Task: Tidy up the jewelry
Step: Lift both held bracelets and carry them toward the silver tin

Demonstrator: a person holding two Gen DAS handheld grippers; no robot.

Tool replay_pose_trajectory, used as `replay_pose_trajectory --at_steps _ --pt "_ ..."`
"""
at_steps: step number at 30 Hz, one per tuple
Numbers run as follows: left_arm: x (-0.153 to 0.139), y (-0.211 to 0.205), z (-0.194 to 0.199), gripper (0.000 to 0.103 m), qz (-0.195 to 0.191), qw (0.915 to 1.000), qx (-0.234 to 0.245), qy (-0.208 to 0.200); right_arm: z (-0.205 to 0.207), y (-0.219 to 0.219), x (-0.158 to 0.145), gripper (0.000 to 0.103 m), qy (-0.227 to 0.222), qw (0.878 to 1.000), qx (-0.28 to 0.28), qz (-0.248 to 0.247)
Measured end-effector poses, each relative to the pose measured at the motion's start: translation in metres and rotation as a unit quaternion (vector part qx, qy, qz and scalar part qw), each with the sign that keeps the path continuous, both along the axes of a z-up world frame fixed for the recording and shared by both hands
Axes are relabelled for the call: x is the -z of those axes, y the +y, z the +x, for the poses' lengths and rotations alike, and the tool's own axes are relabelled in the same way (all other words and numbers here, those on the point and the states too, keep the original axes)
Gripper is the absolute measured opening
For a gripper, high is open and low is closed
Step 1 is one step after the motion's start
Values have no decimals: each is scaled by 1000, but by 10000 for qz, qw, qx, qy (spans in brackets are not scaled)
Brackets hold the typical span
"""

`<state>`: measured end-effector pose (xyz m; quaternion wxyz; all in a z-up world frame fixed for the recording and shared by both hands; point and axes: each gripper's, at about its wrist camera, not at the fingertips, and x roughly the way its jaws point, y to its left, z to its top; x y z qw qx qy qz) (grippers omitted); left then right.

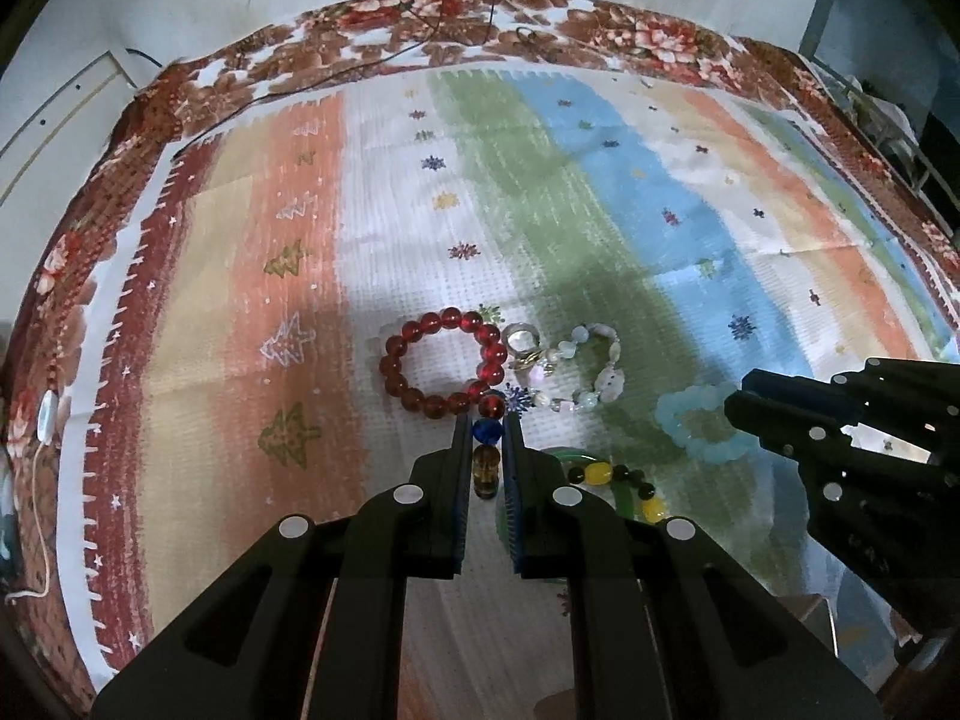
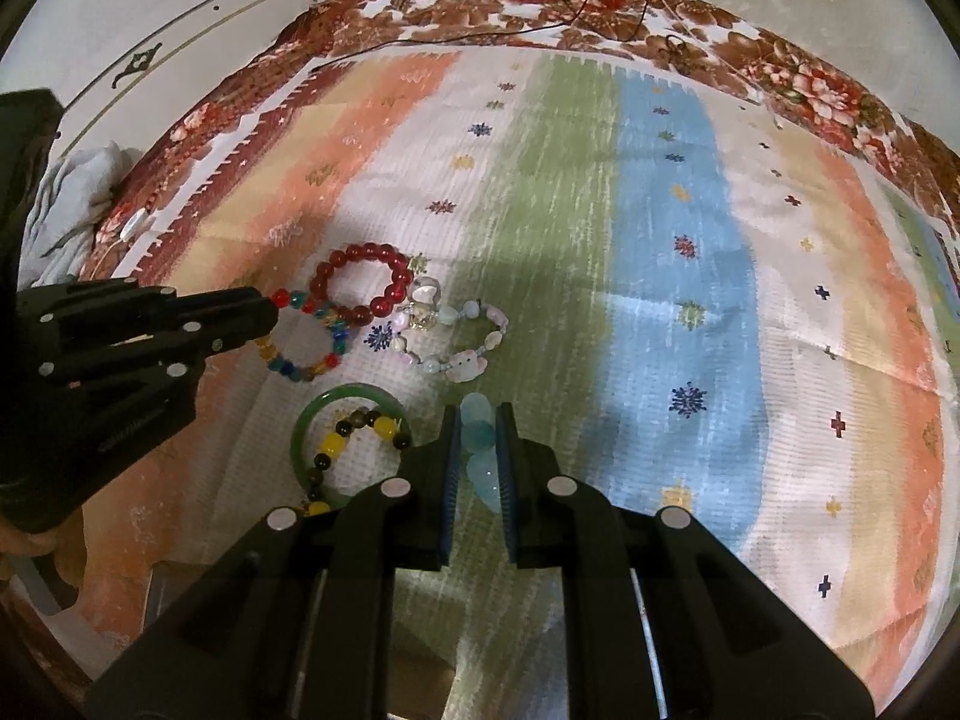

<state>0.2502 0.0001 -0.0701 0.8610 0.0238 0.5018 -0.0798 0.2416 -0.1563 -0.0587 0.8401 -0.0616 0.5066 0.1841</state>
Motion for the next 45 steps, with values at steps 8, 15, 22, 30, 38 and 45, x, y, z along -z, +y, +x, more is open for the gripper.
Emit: replay_pose_trajectory --at_steps 8,15,22,30,38,45 --pt "-12 2 -9 9 -76 9999 -40 -128 -6 -4 -12 13 -121 9998 72 133" --pt "-20 4 -16 9 -152 9997 -60 -199 -13 -3 -22 13 -259 9994 107 218" --pt "-27 4 -24 9 -157 9995 -75 -278 -22 -3 -31 13 -348 9989 95 305" --pt "-34 8 -33 9 -202 9991 -111 -363 -33 -4 -42 13 -459 9982 53 382" --pt "-42 7 -42 9 -220 9987 -94 -453 -46 -3 -51 13 -578 9975 26 402" --pt "-50 5 -55 9 -220 9981 -40 -576 -54 -3 -58 13 -680 9969 -11 404"
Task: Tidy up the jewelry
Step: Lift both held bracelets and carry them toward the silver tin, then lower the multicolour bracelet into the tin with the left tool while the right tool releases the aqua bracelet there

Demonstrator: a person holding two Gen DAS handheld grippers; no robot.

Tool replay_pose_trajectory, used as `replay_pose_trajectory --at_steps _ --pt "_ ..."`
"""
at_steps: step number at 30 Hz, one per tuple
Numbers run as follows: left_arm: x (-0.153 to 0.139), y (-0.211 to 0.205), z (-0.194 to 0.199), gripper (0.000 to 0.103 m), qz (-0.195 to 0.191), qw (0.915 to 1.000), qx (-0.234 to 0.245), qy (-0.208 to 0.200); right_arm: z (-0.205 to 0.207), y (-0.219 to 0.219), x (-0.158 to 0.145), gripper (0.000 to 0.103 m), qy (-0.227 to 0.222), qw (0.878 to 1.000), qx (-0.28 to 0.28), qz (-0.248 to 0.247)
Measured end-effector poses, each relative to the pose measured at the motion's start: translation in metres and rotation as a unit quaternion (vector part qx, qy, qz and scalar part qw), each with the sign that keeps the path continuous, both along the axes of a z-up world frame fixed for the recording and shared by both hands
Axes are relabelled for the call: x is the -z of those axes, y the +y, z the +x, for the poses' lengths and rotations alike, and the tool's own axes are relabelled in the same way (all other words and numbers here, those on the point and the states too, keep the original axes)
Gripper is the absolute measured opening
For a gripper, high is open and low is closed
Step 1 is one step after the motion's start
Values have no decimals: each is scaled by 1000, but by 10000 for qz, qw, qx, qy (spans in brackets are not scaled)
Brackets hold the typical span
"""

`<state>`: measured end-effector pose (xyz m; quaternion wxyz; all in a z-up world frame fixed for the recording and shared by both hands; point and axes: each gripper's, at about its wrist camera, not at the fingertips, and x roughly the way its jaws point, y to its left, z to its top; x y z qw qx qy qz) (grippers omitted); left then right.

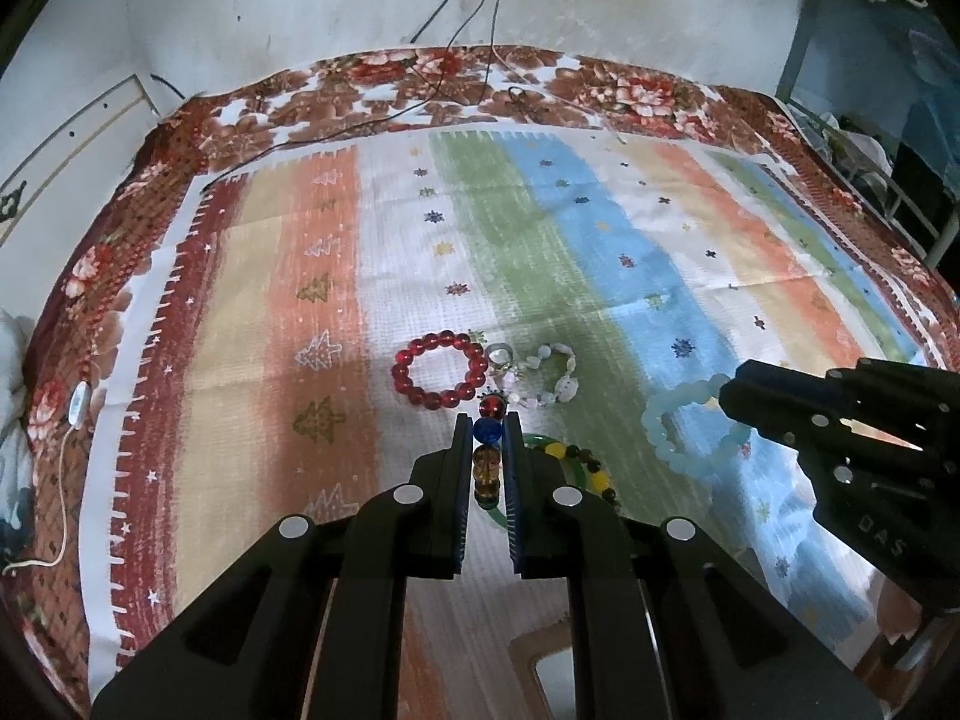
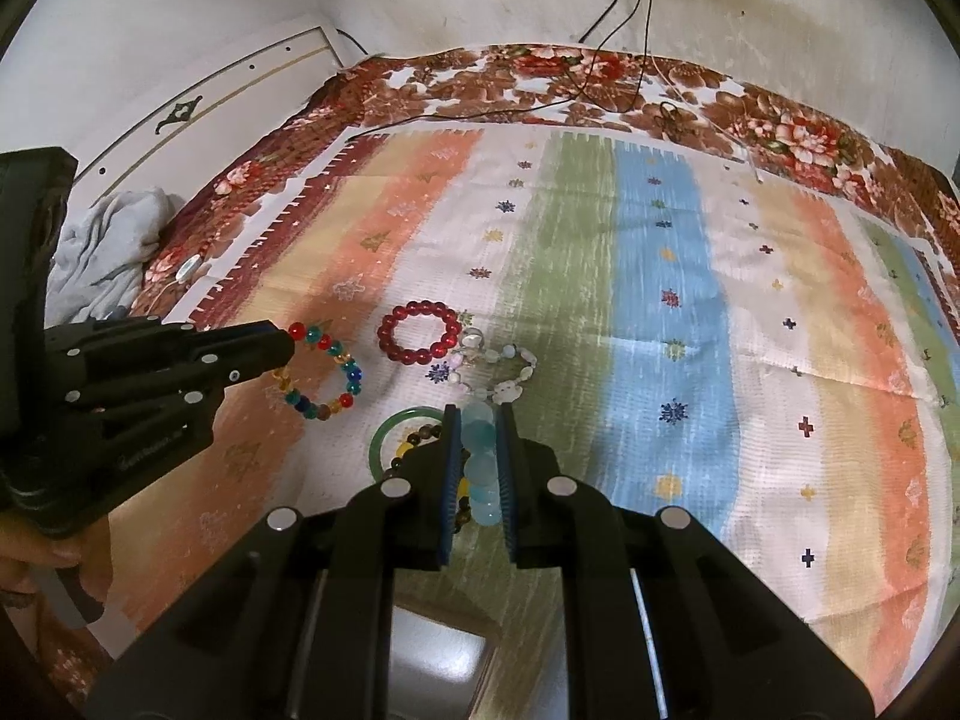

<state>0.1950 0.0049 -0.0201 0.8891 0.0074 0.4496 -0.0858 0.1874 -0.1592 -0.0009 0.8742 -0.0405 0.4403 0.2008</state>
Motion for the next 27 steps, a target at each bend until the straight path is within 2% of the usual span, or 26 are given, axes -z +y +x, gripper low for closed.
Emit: replay_pose_trajectory --at_steps 27 --pt "-25 -11 -58 9 -219 9985 342 -374 -58 3 -20 13 -273 9992 -275 120"
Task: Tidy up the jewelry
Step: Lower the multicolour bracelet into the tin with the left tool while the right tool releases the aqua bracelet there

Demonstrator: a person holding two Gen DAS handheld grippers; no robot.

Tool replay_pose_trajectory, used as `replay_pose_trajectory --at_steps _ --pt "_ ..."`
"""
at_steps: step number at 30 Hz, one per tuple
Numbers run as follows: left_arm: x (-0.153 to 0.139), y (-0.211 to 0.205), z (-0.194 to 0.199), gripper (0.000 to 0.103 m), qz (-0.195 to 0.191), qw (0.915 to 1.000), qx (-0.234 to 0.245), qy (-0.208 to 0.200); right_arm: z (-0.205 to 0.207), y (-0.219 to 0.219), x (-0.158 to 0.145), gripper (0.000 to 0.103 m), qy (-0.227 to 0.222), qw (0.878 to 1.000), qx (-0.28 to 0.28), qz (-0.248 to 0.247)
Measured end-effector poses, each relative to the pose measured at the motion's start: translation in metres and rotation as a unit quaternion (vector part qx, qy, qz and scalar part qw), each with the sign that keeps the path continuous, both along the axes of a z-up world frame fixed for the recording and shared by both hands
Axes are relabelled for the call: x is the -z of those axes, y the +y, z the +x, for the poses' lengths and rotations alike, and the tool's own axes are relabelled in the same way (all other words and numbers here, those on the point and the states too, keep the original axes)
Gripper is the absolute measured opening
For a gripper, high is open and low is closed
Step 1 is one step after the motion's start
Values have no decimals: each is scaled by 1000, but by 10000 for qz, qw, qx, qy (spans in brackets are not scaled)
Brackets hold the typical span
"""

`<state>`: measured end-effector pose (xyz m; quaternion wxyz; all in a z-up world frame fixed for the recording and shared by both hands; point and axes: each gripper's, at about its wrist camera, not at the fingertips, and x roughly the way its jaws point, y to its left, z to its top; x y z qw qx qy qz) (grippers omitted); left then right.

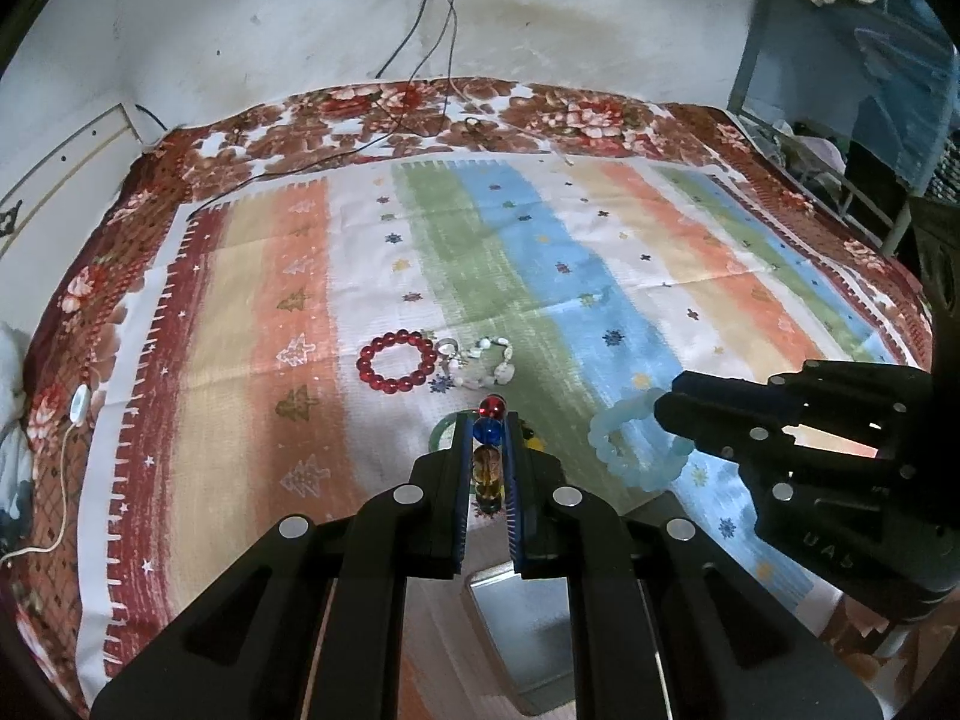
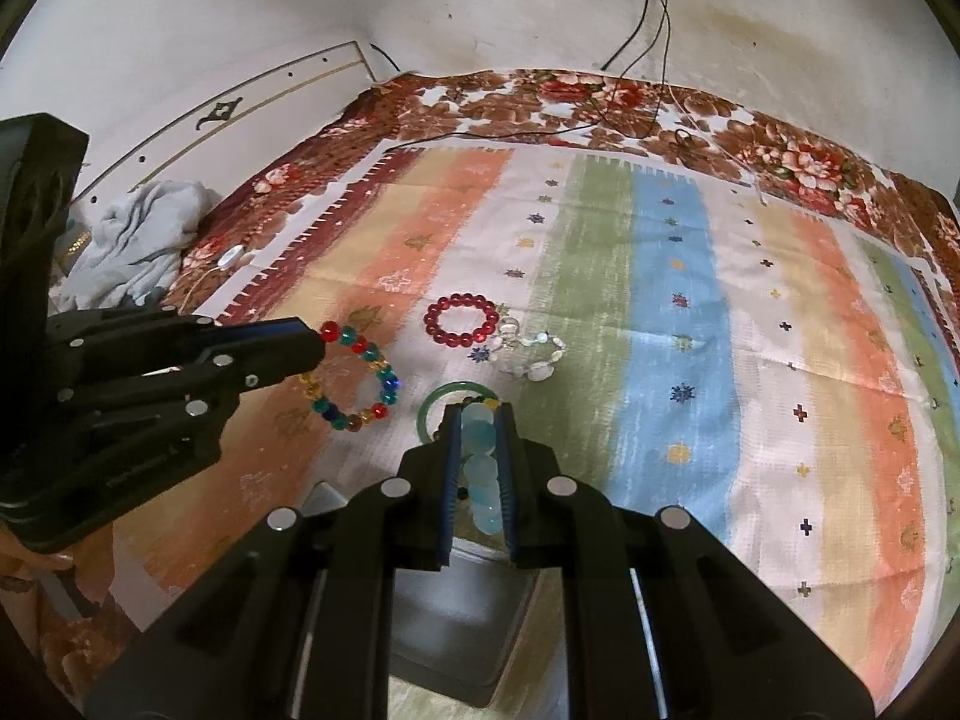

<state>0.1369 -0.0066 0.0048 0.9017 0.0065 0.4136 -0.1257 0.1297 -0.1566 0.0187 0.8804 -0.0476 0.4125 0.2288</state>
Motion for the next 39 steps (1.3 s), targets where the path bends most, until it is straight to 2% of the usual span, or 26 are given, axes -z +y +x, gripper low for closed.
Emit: replay_pose_trajectory --at_steps 11,25,37,39 --pt "-4 -10 -29 10 70 9997 189 -161 -18 0 0 13 19 10000 -64 69" --pt "7 -15 -53 10 94 9993 365 -67 -48 -6 15 13 210 9996 -176 91" --pt "16 -16 -59 10 89 9992 397 66 -51 -6 19 13 310 9992 -213 118" --pt "17 -16 -59 23 100 9991 407 66 -50 -7 20 13 348 9991 -188 168"
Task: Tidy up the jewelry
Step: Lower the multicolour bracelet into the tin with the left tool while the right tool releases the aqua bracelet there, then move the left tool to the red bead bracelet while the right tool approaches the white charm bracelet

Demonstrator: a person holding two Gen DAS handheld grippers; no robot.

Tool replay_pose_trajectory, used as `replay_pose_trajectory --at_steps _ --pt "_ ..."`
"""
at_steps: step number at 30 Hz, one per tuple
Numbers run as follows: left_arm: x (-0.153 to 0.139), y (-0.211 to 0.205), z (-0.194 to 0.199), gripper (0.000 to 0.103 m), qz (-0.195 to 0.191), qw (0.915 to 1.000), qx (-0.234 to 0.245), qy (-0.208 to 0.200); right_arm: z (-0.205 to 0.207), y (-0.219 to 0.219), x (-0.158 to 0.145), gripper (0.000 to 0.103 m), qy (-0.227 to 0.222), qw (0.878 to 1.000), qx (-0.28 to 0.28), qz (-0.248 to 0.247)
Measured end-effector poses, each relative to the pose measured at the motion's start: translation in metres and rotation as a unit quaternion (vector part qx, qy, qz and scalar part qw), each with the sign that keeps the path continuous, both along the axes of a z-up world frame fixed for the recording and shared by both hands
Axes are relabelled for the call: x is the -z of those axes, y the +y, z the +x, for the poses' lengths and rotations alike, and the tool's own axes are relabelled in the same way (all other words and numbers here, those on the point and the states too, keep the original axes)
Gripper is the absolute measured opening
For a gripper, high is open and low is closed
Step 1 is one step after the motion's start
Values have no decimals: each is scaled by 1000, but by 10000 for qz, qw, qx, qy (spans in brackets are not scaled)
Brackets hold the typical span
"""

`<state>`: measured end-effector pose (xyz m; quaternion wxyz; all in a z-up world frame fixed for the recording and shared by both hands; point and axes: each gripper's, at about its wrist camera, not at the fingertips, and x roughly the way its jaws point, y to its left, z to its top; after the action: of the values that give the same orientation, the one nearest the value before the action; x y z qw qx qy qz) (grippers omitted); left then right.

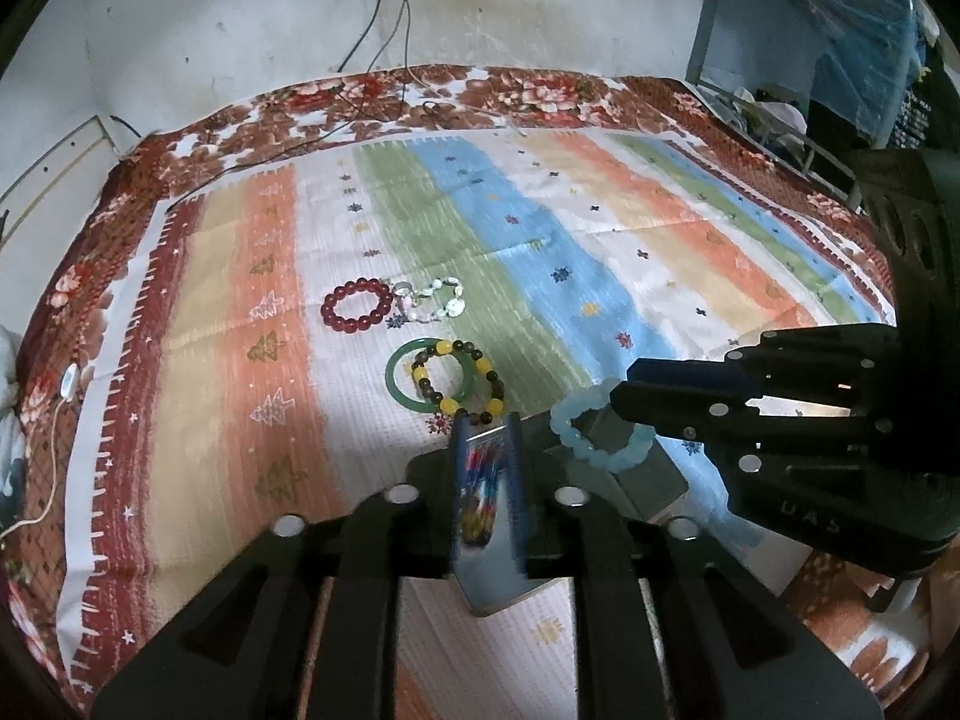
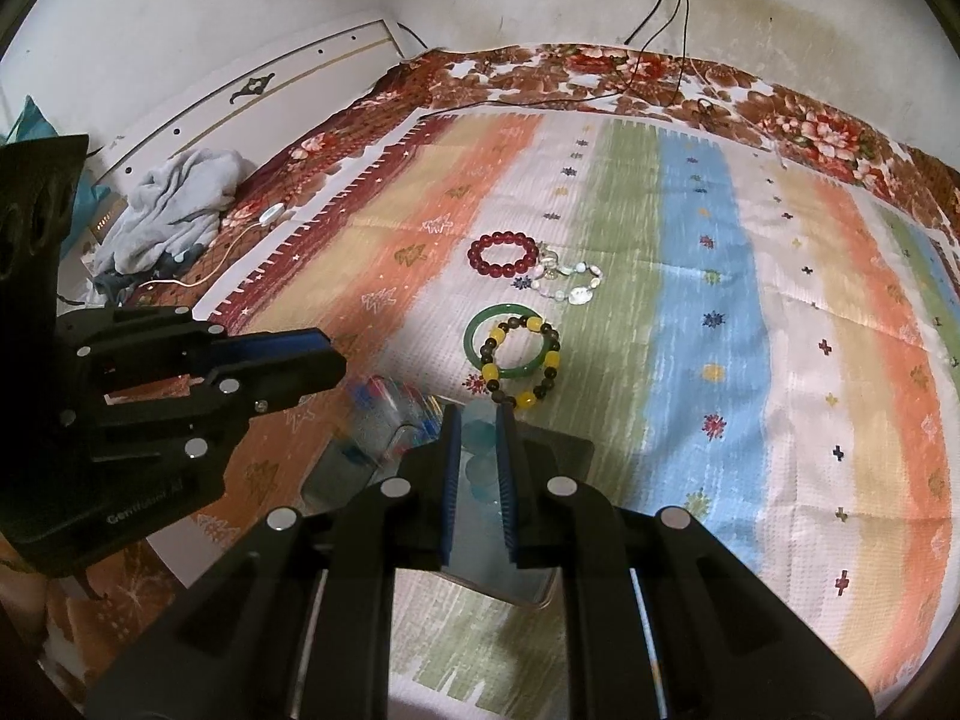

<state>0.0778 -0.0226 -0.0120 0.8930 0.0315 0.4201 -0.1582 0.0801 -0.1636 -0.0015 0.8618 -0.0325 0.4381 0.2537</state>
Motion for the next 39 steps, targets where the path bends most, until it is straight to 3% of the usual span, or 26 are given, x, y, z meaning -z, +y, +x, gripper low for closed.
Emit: replay_pose_trajectory --at_steps 1,2,4,6,39 --pt "0 0 0 33 -1 10000 3 -18 0 -1 0 14 -3 10000 26 15" --pt "1 -1 0 34 30 10000 4 -40 1 -2 0 15 -6 10000 58 5" --pt "3 -1 -1 35 61 10000 -11 -40 3 -5 -1 33 -11 9999 111 9" --pt "3 -1 0 36 53 10000 -27 -22 4 -7 -1 39 -14 9999 155 22" --pt "4 13 37 39 379 9981 -466 -119 26 1 5 39 -3 9999 158 -69"
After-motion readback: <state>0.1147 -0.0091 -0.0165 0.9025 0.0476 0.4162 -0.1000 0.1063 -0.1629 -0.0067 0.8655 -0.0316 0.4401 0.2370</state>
